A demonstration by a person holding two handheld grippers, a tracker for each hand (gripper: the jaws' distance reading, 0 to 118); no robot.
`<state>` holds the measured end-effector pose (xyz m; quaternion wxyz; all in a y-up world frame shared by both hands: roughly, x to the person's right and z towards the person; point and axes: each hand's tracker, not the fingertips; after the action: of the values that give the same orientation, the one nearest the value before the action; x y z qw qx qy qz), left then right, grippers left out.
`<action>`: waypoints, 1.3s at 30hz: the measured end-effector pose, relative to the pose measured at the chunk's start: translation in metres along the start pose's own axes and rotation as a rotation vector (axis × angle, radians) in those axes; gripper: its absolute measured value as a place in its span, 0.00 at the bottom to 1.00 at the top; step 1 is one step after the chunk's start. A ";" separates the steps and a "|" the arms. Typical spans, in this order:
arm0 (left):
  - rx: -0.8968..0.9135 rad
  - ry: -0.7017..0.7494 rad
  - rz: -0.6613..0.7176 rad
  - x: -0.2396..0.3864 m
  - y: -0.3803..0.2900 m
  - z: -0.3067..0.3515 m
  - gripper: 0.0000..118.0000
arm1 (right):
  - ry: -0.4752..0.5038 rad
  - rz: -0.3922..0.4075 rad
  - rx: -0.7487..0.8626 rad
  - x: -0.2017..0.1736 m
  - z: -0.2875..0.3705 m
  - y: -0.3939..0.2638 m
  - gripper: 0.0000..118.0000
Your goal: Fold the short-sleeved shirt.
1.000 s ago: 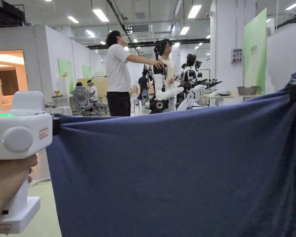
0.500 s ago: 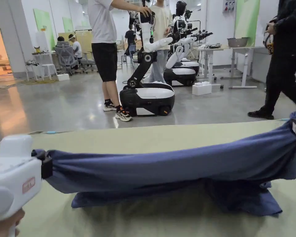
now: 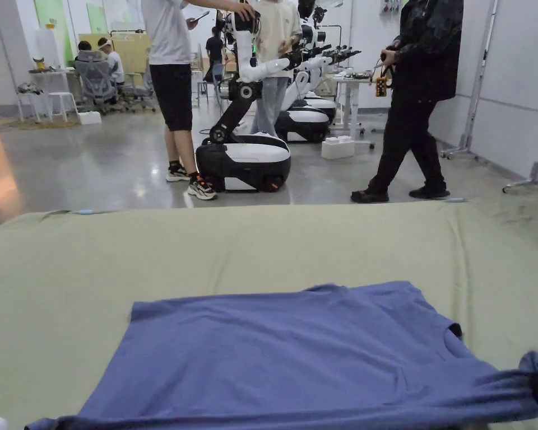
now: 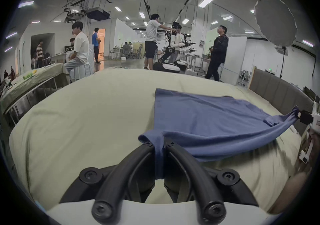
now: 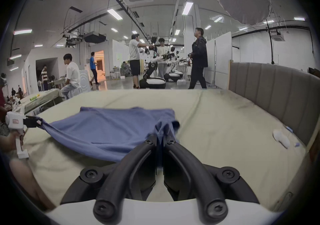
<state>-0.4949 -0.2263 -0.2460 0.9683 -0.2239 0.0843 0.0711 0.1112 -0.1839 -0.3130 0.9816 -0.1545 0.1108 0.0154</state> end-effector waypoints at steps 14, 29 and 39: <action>-0.101 -0.018 -0.277 0.007 -0.030 0.081 0.06 | -0.044 0.101 -0.108 -0.007 0.081 -0.067 0.07; -0.111 -0.052 -0.138 -0.055 -0.028 0.167 0.78 | -0.035 0.053 -0.067 -0.021 0.160 -0.059 0.68; -0.164 -0.078 -0.133 -0.040 -0.056 0.132 0.02 | -0.044 0.077 -0.061 -0.066 0.139 -0.045 0.03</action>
<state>-0.5064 -0.2212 -0.0979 0.9519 -0.3046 0.0255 0.0221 0.0798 -0.1835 -0.1559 0.9774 -0.1795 0.0947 0.0599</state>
